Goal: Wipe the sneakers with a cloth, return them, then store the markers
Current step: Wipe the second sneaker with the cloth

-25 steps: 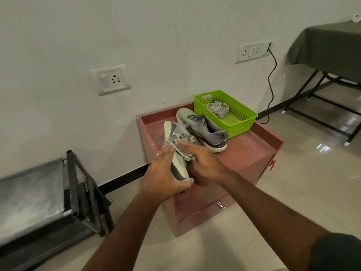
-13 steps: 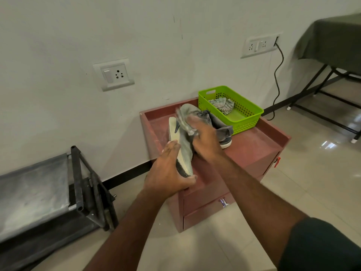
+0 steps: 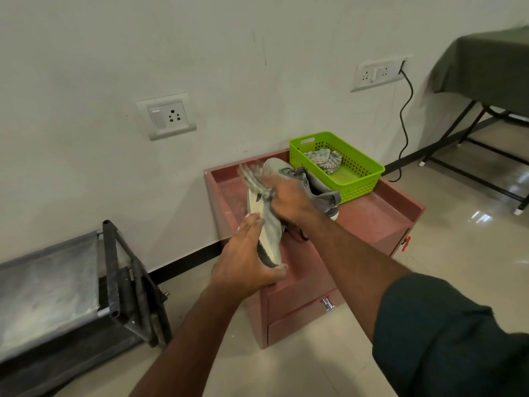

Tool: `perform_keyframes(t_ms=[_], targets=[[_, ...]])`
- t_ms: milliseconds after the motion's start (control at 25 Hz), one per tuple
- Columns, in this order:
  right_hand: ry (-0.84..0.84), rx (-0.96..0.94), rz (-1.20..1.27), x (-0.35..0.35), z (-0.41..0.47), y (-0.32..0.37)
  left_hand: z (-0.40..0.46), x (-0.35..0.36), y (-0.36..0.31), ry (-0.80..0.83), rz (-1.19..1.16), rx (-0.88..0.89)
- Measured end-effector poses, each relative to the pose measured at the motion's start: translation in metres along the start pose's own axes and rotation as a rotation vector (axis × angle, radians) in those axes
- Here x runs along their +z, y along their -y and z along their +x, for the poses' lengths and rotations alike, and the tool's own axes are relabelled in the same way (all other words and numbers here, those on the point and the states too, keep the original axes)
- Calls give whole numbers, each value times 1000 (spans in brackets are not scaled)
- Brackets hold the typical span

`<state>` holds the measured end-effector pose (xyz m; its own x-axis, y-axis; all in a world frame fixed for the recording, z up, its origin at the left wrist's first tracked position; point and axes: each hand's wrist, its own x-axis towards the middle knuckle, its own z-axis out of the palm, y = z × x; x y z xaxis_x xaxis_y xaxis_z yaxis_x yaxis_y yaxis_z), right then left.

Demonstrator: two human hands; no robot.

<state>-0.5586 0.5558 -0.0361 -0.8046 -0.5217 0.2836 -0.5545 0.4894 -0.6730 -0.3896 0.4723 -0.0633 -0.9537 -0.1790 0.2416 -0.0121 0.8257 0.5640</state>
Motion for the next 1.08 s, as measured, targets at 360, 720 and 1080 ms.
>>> perform_keyframes(t_ms=[360,720,1080], targets=[[80,285,-392,-22,26,-3,0,0,2,14,-27,-8],[262,69,-225,-4,-18,-36,4,2,0,20,9,2],[-127,418,-257,-36,-33,-12,-1,3,-5,27,18,-7]])
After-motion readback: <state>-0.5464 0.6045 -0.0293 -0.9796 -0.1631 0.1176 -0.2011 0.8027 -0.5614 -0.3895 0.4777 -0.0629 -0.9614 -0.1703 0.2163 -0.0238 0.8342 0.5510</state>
